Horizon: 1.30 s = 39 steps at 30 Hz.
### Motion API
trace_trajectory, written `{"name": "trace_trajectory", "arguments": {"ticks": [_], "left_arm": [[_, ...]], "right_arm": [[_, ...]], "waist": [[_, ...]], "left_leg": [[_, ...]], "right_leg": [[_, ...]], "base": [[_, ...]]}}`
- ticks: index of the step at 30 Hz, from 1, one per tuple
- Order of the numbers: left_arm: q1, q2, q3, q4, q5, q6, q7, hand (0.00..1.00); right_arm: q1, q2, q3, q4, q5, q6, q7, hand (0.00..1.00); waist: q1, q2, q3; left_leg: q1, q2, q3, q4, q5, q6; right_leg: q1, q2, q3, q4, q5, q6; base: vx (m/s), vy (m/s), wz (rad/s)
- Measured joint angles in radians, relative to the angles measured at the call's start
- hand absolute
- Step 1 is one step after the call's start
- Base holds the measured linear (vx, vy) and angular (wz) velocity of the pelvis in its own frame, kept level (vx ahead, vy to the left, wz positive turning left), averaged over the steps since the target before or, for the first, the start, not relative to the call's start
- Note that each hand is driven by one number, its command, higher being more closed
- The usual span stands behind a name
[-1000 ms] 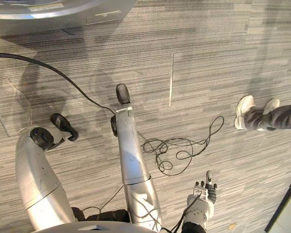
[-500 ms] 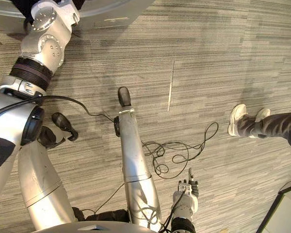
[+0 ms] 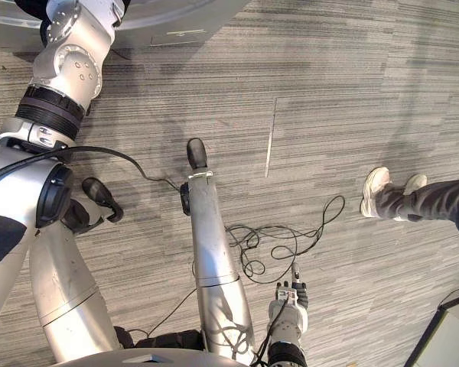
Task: Pick up the laundry basket with both hands and put the clothes into the washing machine.
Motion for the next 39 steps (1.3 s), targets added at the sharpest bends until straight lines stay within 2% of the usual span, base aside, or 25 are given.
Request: {"name": "trace_trajectory", "arguments": {"ticks": [2,5,11,12,14,16,17,18,19,20,21,22,23,24,25,27,39], "left_arm": [[-0.031,-0.005,-0.001,-0.039,-0.110,-0.033,0.002,1.00],[-0.107,0.001,0.009,-0.107,-0.193,-0.090,0.003,1.00],[-0.197,0.050,-0.010,-0.227,-0.250,-0.167,0.002,1.00],[-0.194,0.047,-0.012,-0.228,-0.261,-0.185,0.007,0.00],[-0.194,0.044,-0.011,-0.241,-0.259,-0.210,0.031,0.00],[-0.194,0.079,-0.032,-0.242,-0.186,-0.211,0.073,0.00],[-0.194,0.096,-0.048,-0.236,-0.109,-0.187,0.076,0.00],[-0.194,0.134,-0.078,-0.225,0.102,-0.116,0.060,0.00],[-0.194,0.163,-0.097,-0.217,0.377,-0.035,0.007,0.00],[-0.196,0.176,-0.130,-0.209,0.485,-0.001,-0.020,0.00],[-0.198,0.179,-0.158,-0.193,0.530,0.014,-0.038,0.00],[-0.193,0.174,-0.195,-0.128,0.649,0.047,-0.089,0.00],[-0.183,0.166,-0.198,-0.093,0.680,0.058,-0.107,0.00],[-0.157,0.150,-0.212,-0.029,0.724,0.096,-0.140,0.00],[-0.137,0.141,-0.248,0.020,0.728,0.144,-0.177,0.00],[-0.104,0.126,-0.282,0.056,0.703,0.180,-0.200,0.00],[-0.005,0.047,-0.157,0.043,0.610,0.141,-0.218,0.00]], "right_arm": [[0.000,-0.010,-0.024,-0.008,-0.001,0.009,-0.001,0.00],[0.000,-0.022,-0.066,-0.031,0.000,0.018,-0.002,0.00],[0.000,-0.036,-0.125,-0.030,0.012,0.023,-0.023,0.00],[0.000,-0.040,-0.124,-0.030,0.013,0.024,-0.023,0.00],[0.000,-0.046,-0.124,-0.030,0.032,0.024,-0.023,0.00],[0.000,-0.048,-0.122,-0.030,0.033,0.024,-0.022,0.00],[0.000,-0.048,-0.122,-0.029,0.035,0.024,-0.021,0.00],[0.000,-0.049,-0.123,-0.028,0.038,0.025,-0.018,0.00],[0.000,-0.054,-0.123,-0.018,0.039,0.040,-0.004,0.00],[0.000,-0.060,-0.122,-0.003,0.039,0.049,0.011,0.00],[0.000,-0.065,-0.122,0.010,0.040,0.056,0.016,0.00],[0.000,-0.068,-0.122,0.023,0.039,0.066,0.025,0.00],[0.000,-0.066,-0.121,0.026,0.039,0.067,0.028,0.00],[0.000,-0.067,-0.120,0.038,0.038,0.070,0.030,0.00],[0.000,-0.071,-0.120,0.056,0.038,0.085,0.030,0.00],[0.000,-0.071,-0.118,0.076,0.038,0.100,0.030,0.00],[0.000,-0.064,-0.035,0.092,0.030,0.106,0.031,0.00]], "waist": [[0.003,0.000,0.000],[0.002,0.000,0.000],[0.002,0.000,0.000],[0.003,0.000,0.000],[0.003,0.000,0.000],[0.003,0.000,0.000],[0.004,0.000,0.000],[0.007,0.000,0.000],[0.012,0.000,0.000],[0.018,0.000,0.000],[0.023,0.000,0.000],[0.027,0.000,0.000],[0.027,0.000,0.000],[0.028,0.000,0.000],[0.028,0.000,0.000],[0.026,0.000,0.000],[0.027,0.000,0.000]], "left_leg": [[0.000,0.000,-0.002,0.005,-0.001,0.000],[-0.001,-0.001,-0.004,0.014,-0.006,0.000],[-0.005,-0.001,-0.007,0.015,-0.008,-0.002],[-0.011,-0.002,-0.009,0.015,-0.008,-0.002],[-0.020,-0.003,-0.010,0.019,-0.008,-0.002],[-0.020,-0.010,-0.012,0.025,-0.008,-0.002],[-0.020,-0.011,-0.013,0.027,-0.008,-0.002],[-0.020,-0.013,-0.016,0.030,-0.008,-0.002],[-0.020,-0.018,-0.019,0.030,-0.007,-0.004],[-0.020,-0.018,-0.021,0.031,-0.007,-0.004],[-0.020,-0.019,-0.022,0.031,-0.007,-0.004],[-0.020,-0.021,-0.027,0.032,-0.004,0.000],[-0.019,-0.021,-0.029,0.032,-0.004,0.001],[-0.018,-0.021,-0.033,0.030,-0.004,0.001],[-0.019,-0.022,-0.030,0.025,-0.003,0.003],[-0.021,-0.020,-0.021,0.019,-0.001,0.007],[-0.019,-0.020,-0.024,0.013,0.001,0.007]], "right_leg": [[-0.001,0.000,0.000,0.006,-0.002,0.000],[-0.002,0.000,0.000,0.011,-0.003,-0.001],[-0.004,0.000,-0.003,0.011,-0.004,-0.003],[-0.009,0.000,-0.004,0.011,-0.004,-0.003],[-0.018,-0.003,-0.006,0.018,-0.007,-0.004],[-0.023,-0.012,-0.007,0.040,-0.017,-0.005],[-0.023,-0.015,-0.008,0.045,-0.019,-0.006],[-0.024,-0.015,-0.011,0.050,-0.021,-0.006],[-0.022,-0.016,-0.012,0.051,-0.021,-0.007],[-0.020,-0.016,-0.013,0.051,-0.021,-0.007],[-0.018,-0.017,-0.014,0.050,-0.021,-0.007],[-0.009,-0.018,-0.017,0.045,-0.020,-0.005],[-0.004,-0.018,-0.019,0.041,-0.020,-0.005],[0.002,-0.018,-0.022,0.032,-0.019,-0.005],[0.002,-0.019,-0.022,0.022,-0.018,-0.005],[-0.001,-0.020,-0.016,0.014,-0.009,0.000],[0.000,-0.023,-0.021,0.017,-0.011,-0.001]], "base": [[-0.02,0.051,0.01],[-0.03,0.055,-0.03],[-0.03,0.056,-0.01],[-0.02,0.052,0.01],[-0.02,0.049,0.05],[-0.02,0.042,0.12],[-0.02,0.037,0.14],[-0.04,0.037,0.11],[-0.05,0.036,0.10],[-0.05,0.032,0.07],[-0.05,0.048,0.05],[-0.05,0.053,0.04],[-0.06,0.071,0.01],[-0.04,0.065,-0.01],[-0.04,0.063,-0.03],[-0.03,0.053,-0.04],[-0.02,0.042,0.01]]}}
